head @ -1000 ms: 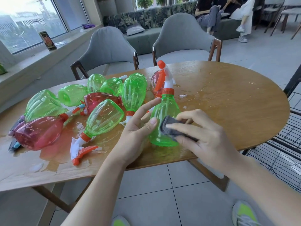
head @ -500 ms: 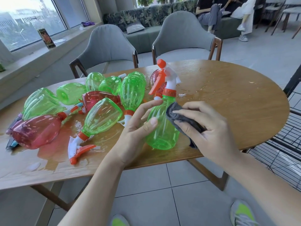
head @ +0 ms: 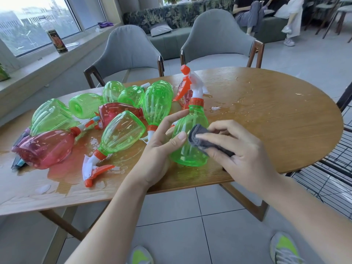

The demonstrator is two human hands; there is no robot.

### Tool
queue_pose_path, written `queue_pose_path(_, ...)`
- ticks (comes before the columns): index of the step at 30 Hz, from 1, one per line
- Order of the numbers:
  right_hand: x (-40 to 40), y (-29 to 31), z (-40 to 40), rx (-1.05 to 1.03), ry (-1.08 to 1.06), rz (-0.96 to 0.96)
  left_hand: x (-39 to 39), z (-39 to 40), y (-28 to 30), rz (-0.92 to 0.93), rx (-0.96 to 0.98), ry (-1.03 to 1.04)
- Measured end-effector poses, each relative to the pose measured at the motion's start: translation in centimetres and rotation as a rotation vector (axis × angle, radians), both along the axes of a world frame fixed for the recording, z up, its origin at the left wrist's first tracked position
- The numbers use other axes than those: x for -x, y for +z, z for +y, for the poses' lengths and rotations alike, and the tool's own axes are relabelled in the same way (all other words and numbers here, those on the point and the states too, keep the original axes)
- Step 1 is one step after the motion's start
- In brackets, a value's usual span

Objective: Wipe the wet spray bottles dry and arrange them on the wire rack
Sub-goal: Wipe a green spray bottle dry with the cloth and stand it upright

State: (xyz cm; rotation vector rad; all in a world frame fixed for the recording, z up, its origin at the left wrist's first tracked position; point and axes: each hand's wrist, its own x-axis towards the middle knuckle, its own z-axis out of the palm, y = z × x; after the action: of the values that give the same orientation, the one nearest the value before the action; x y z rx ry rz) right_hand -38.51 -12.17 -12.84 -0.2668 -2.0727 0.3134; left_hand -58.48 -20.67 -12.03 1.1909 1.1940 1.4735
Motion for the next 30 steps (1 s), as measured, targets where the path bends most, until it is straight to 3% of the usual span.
queue_pose_path(4, 0.1, 0.2, -0.2, 0.004, -0.013, 0.007, -0.1, 0.1, -0.1, 0.039, -0.008, 0.014)
queue_pose_path(11, -0.4, -1.6, -1.3, -0.228, 0.065, -0.218, 0.0, 0.3, -0.2, 0.145, -0.010, 0.072)
queue_pose_path(18, 0.0, -0.2, -0.3, -0.089, 0.006, -0.031, 0.2, -0.3, -0.1, 0.007, 0.005, -0.051)
queue_pose_path(23, 0.5, 1.2, 1.0, 0.092, -0.113, 0.103, 0.9, 0.0, -0.4, 0.043, -0.030, -0.116)
queue_pose_path(30, 0.3, 0.0, 0.4, 0.175, -0.090, 0.117, 0.5, 0.1, -0.5, 0.036, -0.038, -0.063)
